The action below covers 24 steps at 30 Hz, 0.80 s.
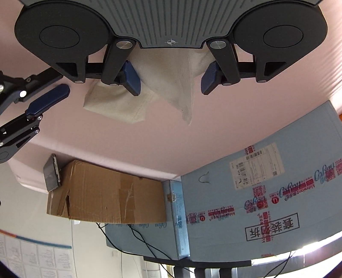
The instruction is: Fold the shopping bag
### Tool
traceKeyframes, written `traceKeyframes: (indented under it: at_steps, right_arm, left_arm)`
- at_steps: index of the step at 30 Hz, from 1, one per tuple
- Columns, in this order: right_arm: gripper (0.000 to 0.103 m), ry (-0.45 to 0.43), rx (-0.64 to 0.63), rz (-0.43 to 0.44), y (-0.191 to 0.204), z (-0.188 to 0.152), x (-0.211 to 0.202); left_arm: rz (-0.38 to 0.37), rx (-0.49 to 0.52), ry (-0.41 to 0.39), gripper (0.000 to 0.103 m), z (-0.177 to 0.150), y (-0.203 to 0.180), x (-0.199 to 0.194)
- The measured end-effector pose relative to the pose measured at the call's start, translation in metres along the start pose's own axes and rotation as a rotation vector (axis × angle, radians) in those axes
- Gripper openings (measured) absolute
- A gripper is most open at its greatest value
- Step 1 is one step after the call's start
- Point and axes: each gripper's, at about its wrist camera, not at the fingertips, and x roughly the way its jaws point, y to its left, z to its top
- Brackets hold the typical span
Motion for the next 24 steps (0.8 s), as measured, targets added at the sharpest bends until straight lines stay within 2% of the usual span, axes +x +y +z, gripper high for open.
traceKeyframes:
  at_steps: [3,5,6,9,11,17,24]
  right_arm:
    - [0.029,0.032,-0.097,-0.049,0.015,0.000,0.004]
    - [0.022,0.050,-0.177,-0.081,0.027,0.000,0.007]
    - [0.012,0.058,-0.214,-0.074,0.032,0.000,0.008]
    - [0.001,0.060,-0.227,-0.062,0.032,-0.001,0.008]
    - [0.001,0.047,-0.154,-0.057,0.020,-0.001,0.006]
    - [0.001,-0.006,0.169,-0.072,-0.033,-0.011,0.007]
    - [0.001,-0.071,0.426,-0.030,-0.069,-0.008,0.020]
  left_arm:
    - [0.010,0.014,-0.006,0.064,0.001,-0.003,0.000]
    - [0.013,0.018,-0.009,0.064,0.001,-0.004,0.000]
    - [0.013,0.017,-0.010,0.064,0.001,-0.004,0.000]
    - [0.009,-0.004,-0.019,0.068,0.001,0.000,-0.001]
    - [0.002,-0.022,-0.027,0.069,0.001,0.003,-0.003]
    - [-0.038,-0.072,-0.035,0.069,0.001,0.011,-0.004]
    - [-0.096,-0.127,-0.039,0.070,0.000,0.017,-0.002]
